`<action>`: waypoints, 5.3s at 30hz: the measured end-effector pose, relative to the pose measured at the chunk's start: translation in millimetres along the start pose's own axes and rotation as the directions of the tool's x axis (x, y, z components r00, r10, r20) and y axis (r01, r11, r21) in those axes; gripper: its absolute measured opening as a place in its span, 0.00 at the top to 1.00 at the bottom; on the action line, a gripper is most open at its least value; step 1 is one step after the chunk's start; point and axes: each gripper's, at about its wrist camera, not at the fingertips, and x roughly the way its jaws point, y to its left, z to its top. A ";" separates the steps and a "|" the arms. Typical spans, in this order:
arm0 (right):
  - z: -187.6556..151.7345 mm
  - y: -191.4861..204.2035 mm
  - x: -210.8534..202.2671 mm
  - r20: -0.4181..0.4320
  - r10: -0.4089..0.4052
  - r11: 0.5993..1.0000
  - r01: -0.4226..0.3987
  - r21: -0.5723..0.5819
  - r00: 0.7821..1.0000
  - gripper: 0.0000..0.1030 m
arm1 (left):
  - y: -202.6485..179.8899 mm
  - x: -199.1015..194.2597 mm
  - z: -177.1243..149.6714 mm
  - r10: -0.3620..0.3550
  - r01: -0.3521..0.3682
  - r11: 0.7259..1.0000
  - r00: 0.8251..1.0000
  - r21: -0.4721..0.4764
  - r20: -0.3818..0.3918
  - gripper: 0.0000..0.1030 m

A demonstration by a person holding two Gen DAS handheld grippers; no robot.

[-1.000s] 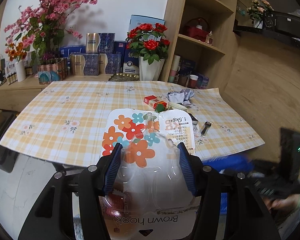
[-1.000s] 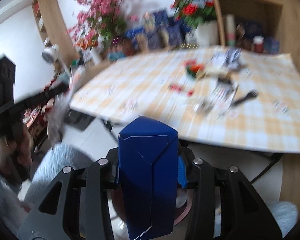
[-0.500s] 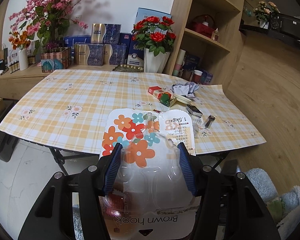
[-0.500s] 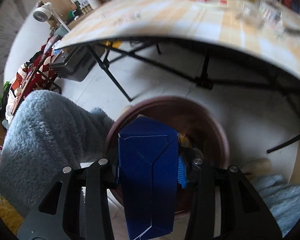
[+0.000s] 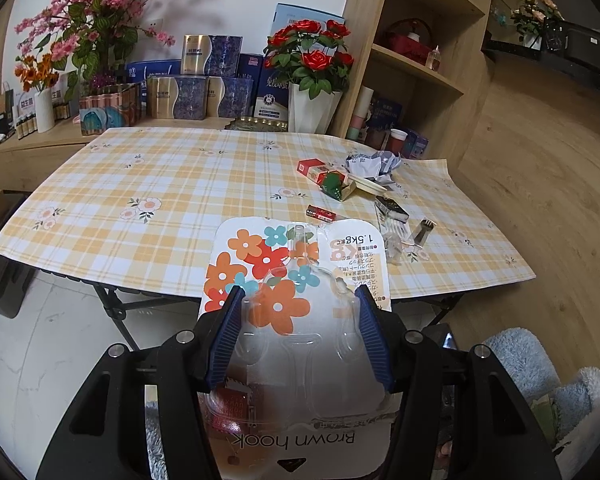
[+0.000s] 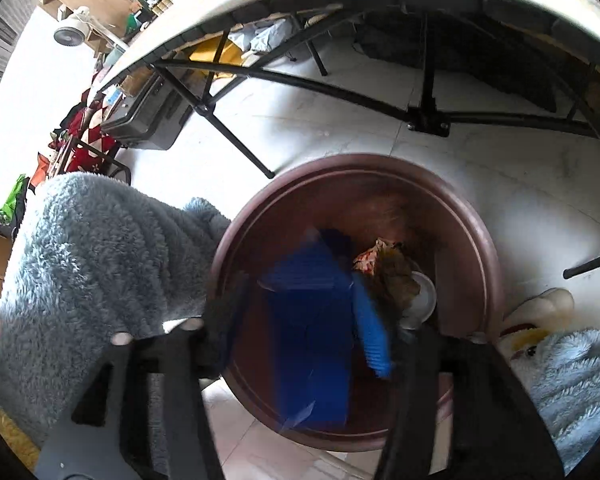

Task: Collect trash
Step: 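Drop the blue box into the brown bin with the right gripper while the left gripper holds the tray, then lower the clear tray over the bin and open the left gripper while the right tool returns to the table, then grasp the clear plastic bag on the table with the left gripper, then grasp the wrapped black spork with the right gripper while the left gripper holds the bag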

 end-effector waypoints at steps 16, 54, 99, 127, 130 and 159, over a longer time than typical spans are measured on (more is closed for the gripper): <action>16.6 -1.1 -144.5 0.452 -0.314 0.935 0.354 -0.003 0.835 0.06 | -20.9 22.4 -11.1 -0.015 0.019 0.995 0.999 0.095 -0.035 0.47; -4.9 -55.5 -194.0 0.595 -0.514 0.842 0.495 0.214 0.617 0.06 | -58.8 135.7 -72.8 -0.094 0.164 0.971 0.930 0.172 -0.356 0.46; 9.0 -93.3 -237.0 0.693 -0.430 0.903 0.289 0.319 0.579 0.06 | -60.7 126.3 7.7 -0.099 0.110 0.988 0.990 0.110 -0.105 0.19; 71.3 -167.7 -222.2 0.470 -0.485 0.873 0.374 0.314 0.737 0.06 | -123.4 253.2 46.1 -0.121 0.196 0.945 0.953 0.261 -0.278 0.76; 84.4 -174.1 -210.0 0.466 -0.436 0.896 0.319 0.311 0.770 0.09 | -109.8 242.3 49.8 -0.145 0.201 0.957 0.956 0.208 -0.255 0.77; 169.7 -192.0 -124.6 0.291 -0.619 0.766 0.479 0.429 0.730 0.65 | -39.3 166.2 37.4 -0.142 0.144 0.990 0.983 0.004 -0.113 0.77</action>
